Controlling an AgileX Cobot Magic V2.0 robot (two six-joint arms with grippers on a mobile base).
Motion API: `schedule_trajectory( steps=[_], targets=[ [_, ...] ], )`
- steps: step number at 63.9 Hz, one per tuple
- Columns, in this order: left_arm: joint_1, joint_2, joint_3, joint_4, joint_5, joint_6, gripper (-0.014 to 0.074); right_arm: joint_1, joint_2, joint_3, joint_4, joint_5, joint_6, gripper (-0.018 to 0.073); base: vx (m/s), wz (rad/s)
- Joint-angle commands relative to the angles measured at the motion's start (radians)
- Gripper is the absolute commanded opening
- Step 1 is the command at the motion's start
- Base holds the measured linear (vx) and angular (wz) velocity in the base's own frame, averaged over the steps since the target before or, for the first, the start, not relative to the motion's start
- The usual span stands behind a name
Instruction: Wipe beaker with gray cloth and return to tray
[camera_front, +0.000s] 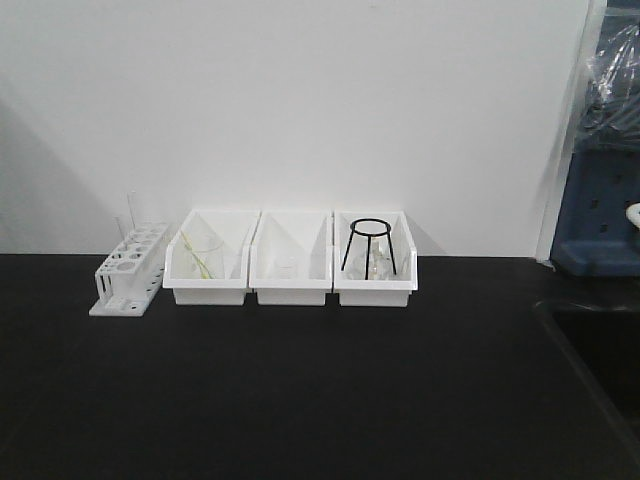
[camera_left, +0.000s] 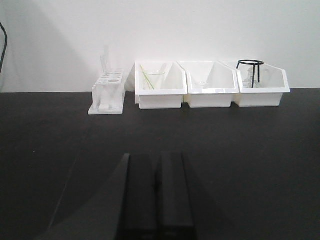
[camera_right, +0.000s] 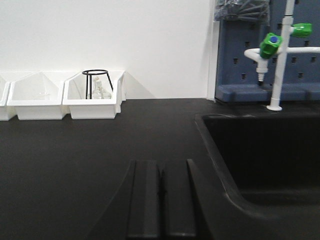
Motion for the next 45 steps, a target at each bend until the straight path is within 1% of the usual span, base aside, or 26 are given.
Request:
schedule_trajectory(
  steps=[1, 45],
  targets=[
    [0.003, -0.015, 0.028, -0.005, -0.078, -0.007, -0.0003, 0.000, -0.006, 0.005, -0.012, -0.084, -0.002, -0.0011, -0.35, -0.06],
    [0.003, -0.015, 0.028, -0.005, -0.078, -0.007, -0.0003, 0.000, -0.006, 0.005, -0.012, -0.084, -0.002, -0.0011, -0.41, -0.01]
  ],
)
